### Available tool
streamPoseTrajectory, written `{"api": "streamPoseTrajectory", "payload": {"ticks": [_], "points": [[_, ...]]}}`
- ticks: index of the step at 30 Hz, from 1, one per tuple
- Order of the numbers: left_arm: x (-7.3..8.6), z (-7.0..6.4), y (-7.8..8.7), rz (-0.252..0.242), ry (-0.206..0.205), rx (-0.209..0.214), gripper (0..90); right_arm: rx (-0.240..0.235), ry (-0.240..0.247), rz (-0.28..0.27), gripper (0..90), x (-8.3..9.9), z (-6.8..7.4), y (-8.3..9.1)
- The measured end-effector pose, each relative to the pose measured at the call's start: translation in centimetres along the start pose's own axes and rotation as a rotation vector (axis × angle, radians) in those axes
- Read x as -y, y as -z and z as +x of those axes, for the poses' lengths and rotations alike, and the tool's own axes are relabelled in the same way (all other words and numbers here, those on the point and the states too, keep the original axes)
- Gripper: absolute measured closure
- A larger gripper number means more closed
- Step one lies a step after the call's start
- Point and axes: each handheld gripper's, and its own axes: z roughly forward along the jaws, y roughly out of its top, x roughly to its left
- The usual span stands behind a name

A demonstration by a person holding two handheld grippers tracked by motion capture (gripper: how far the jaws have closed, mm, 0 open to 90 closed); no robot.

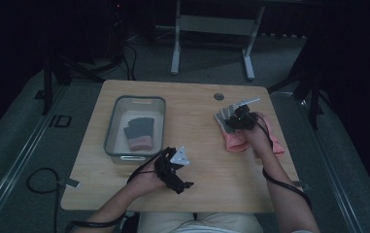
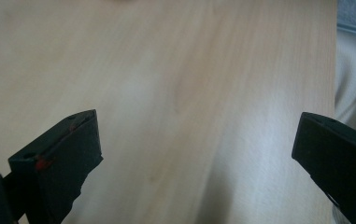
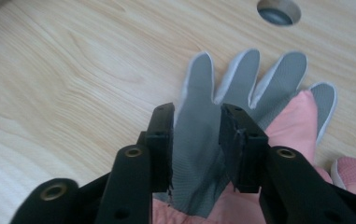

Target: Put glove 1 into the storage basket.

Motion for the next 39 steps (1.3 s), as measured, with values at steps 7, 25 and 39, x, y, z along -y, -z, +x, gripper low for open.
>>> {"api": "streamPoseTrajectory", "payload": {"ticks": [7,25,39], "points": [[1.9,-0.9,-1.4,0.028,0.001,0.009,1.1,0.051,-0.003,0.052,62.2,0.6,-0.2,-1.5],[3.6,-1.0,-0.5,0.038,0.02,-0.066,1.1,0.1,-0.093,0.1,86.1,0.8,0.7,-3.1],[4.1,-0.9,-0.1,0.026,0.019,-0.104,1.1,0.036,-0.203,-0.154,88.7,-1.5,4.1,5.9]]}}
